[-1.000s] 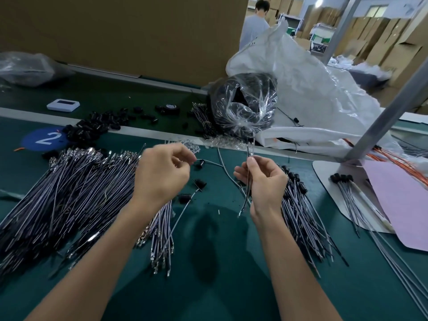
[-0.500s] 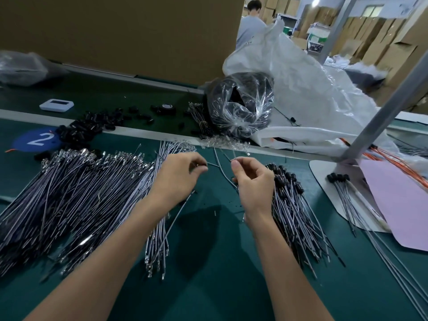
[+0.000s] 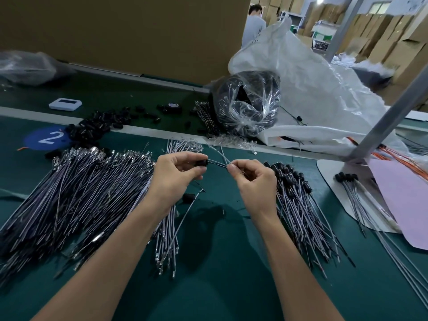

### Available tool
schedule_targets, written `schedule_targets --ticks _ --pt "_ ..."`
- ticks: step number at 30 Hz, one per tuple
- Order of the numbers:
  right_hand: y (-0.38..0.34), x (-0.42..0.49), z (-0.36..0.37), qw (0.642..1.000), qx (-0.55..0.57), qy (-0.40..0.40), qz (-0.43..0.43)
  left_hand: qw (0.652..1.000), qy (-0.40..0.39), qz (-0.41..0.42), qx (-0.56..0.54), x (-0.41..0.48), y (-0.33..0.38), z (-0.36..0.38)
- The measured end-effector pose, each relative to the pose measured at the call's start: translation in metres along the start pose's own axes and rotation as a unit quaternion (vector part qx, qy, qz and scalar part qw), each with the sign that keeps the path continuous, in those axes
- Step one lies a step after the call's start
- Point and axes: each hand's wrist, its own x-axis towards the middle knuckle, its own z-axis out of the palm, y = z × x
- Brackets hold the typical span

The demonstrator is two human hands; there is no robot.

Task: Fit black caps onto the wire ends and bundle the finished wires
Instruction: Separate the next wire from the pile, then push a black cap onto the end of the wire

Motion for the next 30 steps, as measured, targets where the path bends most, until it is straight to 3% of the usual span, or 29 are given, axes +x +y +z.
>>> schedule_targets --ticks 6,14,24,30 --pt "-0.0021 -0.0017 0.0026 1.0 -0.017 -0.01 -0.014 0.998 -0.03 0.02 0.045 -0.005 -0.0005 0.0045" --pt "-0.0009 0.0008 -0.001 0.999 -0.036 0.015 -0.016 0.999 0.008 0.022 0.035 -0.0024 -0.0008 0.0017" --pt "-0.0017 -0.0013 0.0005 0.999 -0.043 0.01 -0.029 0.996 -0.043 0.036 0.063 -0.003 -0.0026 0.0044" --pt "-0.0022 -0.0045 0.0074 0.997 -0.061 -0.01 -0.044 0.997 -0.023 0.04 0.066 -0.0038 -0.0022 0.0033"
